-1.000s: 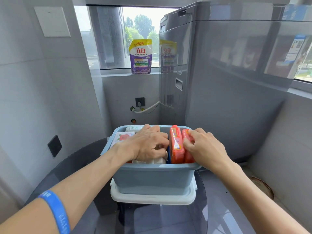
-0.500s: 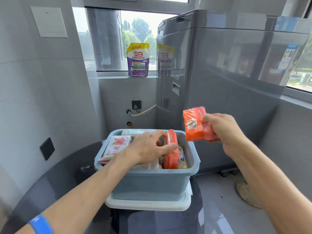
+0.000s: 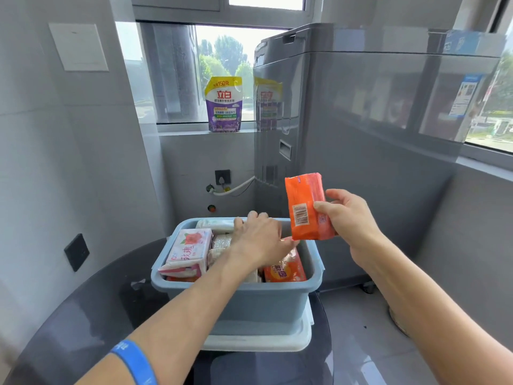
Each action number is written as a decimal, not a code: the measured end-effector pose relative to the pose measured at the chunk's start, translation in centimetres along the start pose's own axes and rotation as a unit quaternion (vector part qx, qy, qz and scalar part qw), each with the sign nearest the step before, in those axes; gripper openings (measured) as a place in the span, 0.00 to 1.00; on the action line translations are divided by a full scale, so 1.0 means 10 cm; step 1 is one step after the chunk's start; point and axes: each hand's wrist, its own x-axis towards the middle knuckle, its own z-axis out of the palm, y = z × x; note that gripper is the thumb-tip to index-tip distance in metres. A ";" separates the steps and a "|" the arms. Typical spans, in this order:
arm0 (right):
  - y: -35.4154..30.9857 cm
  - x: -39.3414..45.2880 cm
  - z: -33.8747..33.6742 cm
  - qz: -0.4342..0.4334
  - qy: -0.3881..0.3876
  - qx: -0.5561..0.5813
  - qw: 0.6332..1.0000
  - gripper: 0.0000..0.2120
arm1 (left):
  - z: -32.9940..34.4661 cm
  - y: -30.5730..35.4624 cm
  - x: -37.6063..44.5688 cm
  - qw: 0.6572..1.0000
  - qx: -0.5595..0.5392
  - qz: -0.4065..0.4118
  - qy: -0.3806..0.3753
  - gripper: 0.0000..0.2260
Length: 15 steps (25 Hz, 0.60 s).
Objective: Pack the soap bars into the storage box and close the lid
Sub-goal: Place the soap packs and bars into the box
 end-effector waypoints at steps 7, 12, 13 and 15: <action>0.18 0.13 0.21 -0.140 -0.083 -0.094 0.982 0.12 | 0.20 -0.18 0.08 0.996 -0.032 0.037 -0.070 0.31; 0.36 0.14 0.37 -0.222 -0.156 -0.256 0.928 0.15 | 0.19 -0.26 -0.01 0.989 -0.127 0.073 -0.022 0.25; 0.37 0.15 0.39 -0.231 -0.161 -0.301 0.911 0.15 | 0.19 -0.26 -0.04 0.989 -0.127 0.070 -0.009 0.23; 0.36 0.16 0.40 -0.229 -0.169 -0.378 0.881 0.13 | 0.19 -0.26 -0.11 0.992 -0.104 0.070 0.028 0.21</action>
